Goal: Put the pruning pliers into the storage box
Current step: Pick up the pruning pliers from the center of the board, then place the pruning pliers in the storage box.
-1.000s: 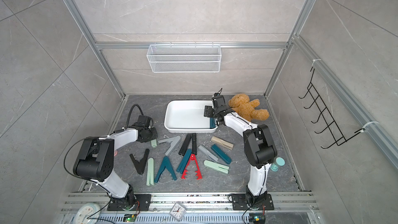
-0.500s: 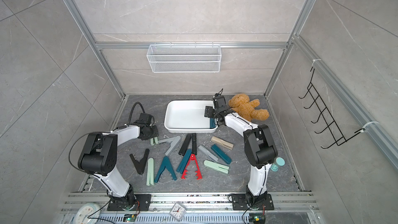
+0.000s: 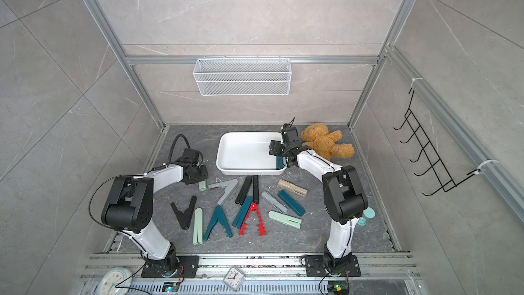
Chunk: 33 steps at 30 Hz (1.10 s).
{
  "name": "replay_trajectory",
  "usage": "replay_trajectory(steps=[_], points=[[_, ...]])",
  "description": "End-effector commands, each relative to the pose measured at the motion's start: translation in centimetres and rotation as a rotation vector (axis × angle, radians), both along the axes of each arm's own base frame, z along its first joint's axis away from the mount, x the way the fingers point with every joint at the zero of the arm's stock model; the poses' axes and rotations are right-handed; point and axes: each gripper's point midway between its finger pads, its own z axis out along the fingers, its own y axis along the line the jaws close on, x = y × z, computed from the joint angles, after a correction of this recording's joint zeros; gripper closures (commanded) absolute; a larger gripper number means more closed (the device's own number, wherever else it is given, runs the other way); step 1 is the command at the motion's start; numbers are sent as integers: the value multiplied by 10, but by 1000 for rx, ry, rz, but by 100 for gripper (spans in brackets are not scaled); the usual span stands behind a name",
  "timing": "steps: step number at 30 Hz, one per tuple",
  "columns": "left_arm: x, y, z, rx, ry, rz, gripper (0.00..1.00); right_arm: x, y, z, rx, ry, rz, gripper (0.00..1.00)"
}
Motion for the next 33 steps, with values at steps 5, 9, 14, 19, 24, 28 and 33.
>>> replay_trajectory(steps=[5, 9, 14, 19, 24, 28, 33], points=[[26, -5, 82, -34, -221, 11, 99, -6, -15, 28, 49, -91, -9, 17], [29, -20, 106, -48, -287, -32, 100, -10, -23, 25, 61, -85, -21, 17], [42, -60, 138, -49, -362, -136, 100, -11, -39, 18, 63, -72, -64, 17], [61, -119, 157, -24, -384, -292, 100, -10, -50, 4, 64, -35, -84, 18], [83, -179, 140, -23, -327, -419, 100, -11, -48, -6, 83, -15, -67, 19], [99, -223, 113, -57, -266, -492, 100, -13, -48, -10, 93, -2, -67, 19], [118, -255, 81, -34, -189, -544, 99, -16, -48, -11, 100, 8, -66, 19]])
